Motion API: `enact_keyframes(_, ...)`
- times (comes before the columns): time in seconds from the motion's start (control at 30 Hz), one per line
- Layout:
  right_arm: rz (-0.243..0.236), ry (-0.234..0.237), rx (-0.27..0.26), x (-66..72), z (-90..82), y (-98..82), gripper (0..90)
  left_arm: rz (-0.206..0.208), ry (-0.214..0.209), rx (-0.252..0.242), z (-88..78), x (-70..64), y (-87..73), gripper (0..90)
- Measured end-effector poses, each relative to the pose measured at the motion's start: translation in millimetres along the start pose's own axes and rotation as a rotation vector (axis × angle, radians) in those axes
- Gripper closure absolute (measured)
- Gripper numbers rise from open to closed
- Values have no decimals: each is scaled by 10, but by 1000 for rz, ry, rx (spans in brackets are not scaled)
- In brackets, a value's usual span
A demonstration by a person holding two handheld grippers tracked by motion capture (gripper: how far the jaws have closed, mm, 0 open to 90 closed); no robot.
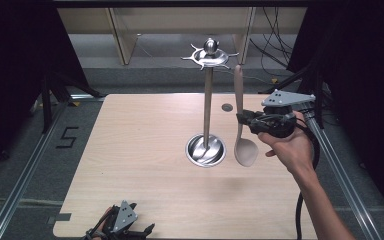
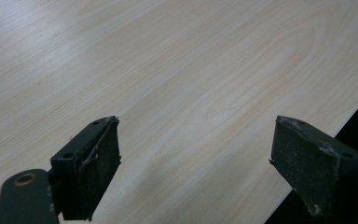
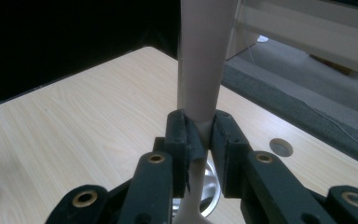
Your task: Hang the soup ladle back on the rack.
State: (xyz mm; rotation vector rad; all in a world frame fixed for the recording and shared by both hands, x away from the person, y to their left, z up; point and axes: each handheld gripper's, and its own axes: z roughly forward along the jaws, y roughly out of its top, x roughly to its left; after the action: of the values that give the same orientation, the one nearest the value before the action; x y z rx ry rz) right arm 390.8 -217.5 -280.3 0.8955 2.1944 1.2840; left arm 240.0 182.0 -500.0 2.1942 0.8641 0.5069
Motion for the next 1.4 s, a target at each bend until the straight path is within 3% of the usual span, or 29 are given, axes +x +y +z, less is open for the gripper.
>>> enact_keyframes(0.03, 7, -12, -15, 10, 14, 2, 779, 34, 4, -3, 0, 21, 6, 148)
enact_keyframes(0.17, 8, -4, 6, 16, 11, 23, 779, 11, 2, 2, 1, 8, -2, 148)
enact_keyframes(0.2, 2, 1, 7, 11, 15, 27, 779, 31, -1, 17, -12, 23, 3, 148)
enact_keyframes(0.27, -8, -9, 7, 7, 10, 33, 779, 21, 1, 12, -10, 18, 2, 148)
enact_keyframes(0.3, 1, 3, 14, 17, 13, 36, 778, -26, -6, 4, -4, -4, -4, 148)
enact_keyframes(0.5, -15, -16, 2, 16, 36, 56, 778, -31, 1, -17, 6, 0, -12, 148)
enact_keyframes(0.53, -9, -13, 11, 22, 34, 63, 779, -11, 5, -10, 0, 13, -9, 148)
enact_keyframes(0.63, -6, -13, 17, 31, 44, 79, 779, -20, -8, 8, -7, 16, -7, 148)
enact_keyframes(0.7, -30, -27, 13, 23, 52, 88, 779, -13, 5, -12, 1, 11, -10, 148)
enact_keyframes(0.73, -13, -17, 39, 31, 39, 93, 778, -16, 0, -14, 0, 7, -9, 148)
enact_keyframes(0.8, -17, -14, 43, 27, 43, 95, 779, -16, 2, -15, 1, 5, -9, 148)
enact_keyframes(0.87, -10, -16, 52, 27, 50, 93, 778, 21, -1, 4, -17, 24, 1, 148)
enact_keyframes(1.23, -13, -12, 60, 29, 121, 106, 778, 14, 2, -7, -12, 22, 0, 148)
enact_keyframes(1.3, -25, -12, 63, 12, 125, 112, 778, 29, 4, -3, -12, 29, 3, 148)
enact_keyframes(1.33, -12, -9, 68, 21, 138, 109, 778, -11, -1, 7, -9, 5, -6, 148)
enact_keyframes(1.4, -27, -20, 62, 13, 164, 111, 778, -15, -6, 13, -12, 3, -6, 148)
